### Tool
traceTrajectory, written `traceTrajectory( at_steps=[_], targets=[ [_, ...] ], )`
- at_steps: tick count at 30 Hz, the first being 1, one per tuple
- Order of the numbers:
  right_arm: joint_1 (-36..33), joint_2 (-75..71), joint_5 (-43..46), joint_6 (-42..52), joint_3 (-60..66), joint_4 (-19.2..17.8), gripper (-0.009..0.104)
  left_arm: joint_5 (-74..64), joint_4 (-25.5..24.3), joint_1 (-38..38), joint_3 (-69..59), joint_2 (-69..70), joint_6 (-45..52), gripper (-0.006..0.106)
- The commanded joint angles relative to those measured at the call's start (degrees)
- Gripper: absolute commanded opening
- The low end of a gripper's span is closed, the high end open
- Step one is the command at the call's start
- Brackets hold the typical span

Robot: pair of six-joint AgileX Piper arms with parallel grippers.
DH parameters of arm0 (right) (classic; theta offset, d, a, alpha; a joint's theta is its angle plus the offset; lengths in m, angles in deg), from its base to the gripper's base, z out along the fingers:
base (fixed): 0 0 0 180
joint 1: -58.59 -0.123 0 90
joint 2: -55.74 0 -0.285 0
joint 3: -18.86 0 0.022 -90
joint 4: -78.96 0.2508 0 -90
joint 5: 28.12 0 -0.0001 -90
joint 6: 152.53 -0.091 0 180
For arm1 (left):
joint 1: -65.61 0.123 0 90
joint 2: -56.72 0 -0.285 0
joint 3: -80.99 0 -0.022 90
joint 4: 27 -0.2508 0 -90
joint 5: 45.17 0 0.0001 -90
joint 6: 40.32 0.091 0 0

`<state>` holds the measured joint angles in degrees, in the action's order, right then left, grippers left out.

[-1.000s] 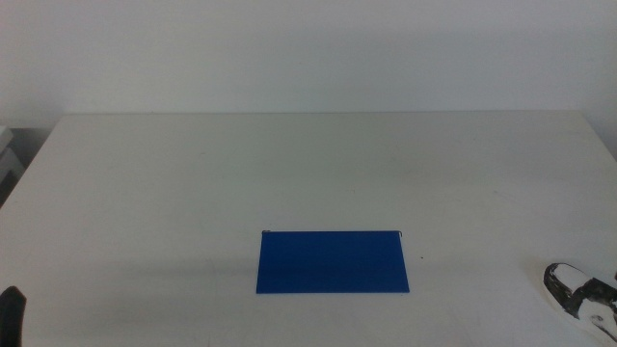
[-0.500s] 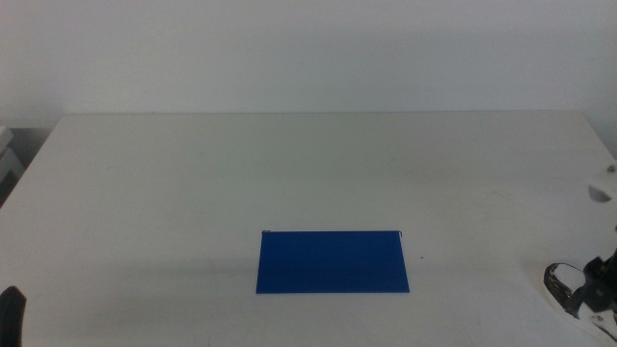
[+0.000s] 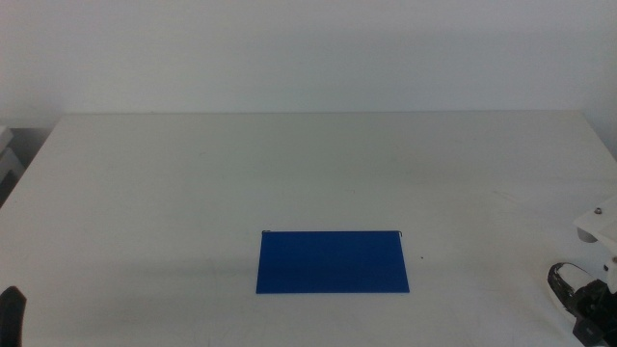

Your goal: Use one arm to grab the shoe from the table and place it on the mat.

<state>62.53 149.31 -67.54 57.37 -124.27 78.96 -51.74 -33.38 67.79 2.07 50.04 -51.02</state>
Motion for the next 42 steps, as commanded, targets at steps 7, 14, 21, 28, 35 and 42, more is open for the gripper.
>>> traceTrajectory(
  at_steps=[7, 14, 21, 28, 35, 42],
  targets=[
    [0.43, -1.58, 0.26, 0.97, -0.92, -0.83, 0.029, 4.65, 0.22, -0.21, -0.29, 0.37, -0.17, 0.094],
    [-2.02, -2.26, -5.36, 1.06, -5.20, -2.16, -0.004, 4.65, 0.22, -0.21, -0.29, 0.37, -0.17, 0.094],
    [-7.54, -2.81, -13.17, -4.26, -16.04, -2.42, -0.004, 4.65, 0.22, -0.21, -0.29, 0.37, -0.17, 0.094],
    [-14.76, -0.37, -17.72, -10.67, -27.17, -2.63, -0.004, 4.65, 0.22, -0.21, -0.29, 0.37, -0.17, 0.094],
    [-24.41, 9.61, -24.69, -16.34, -40.34, -3.86, -0.004, 4.65, 0.22, -0.21, -0.29, 0.37, -0.17, 0.094],
    [-33.89, 22.81, -31.05, -20.59, -57.49, -4.90, -0.004, 4.65, 0.22, -0.21, -0.29, 0.37, -0.17, 0.094]
  ],
)
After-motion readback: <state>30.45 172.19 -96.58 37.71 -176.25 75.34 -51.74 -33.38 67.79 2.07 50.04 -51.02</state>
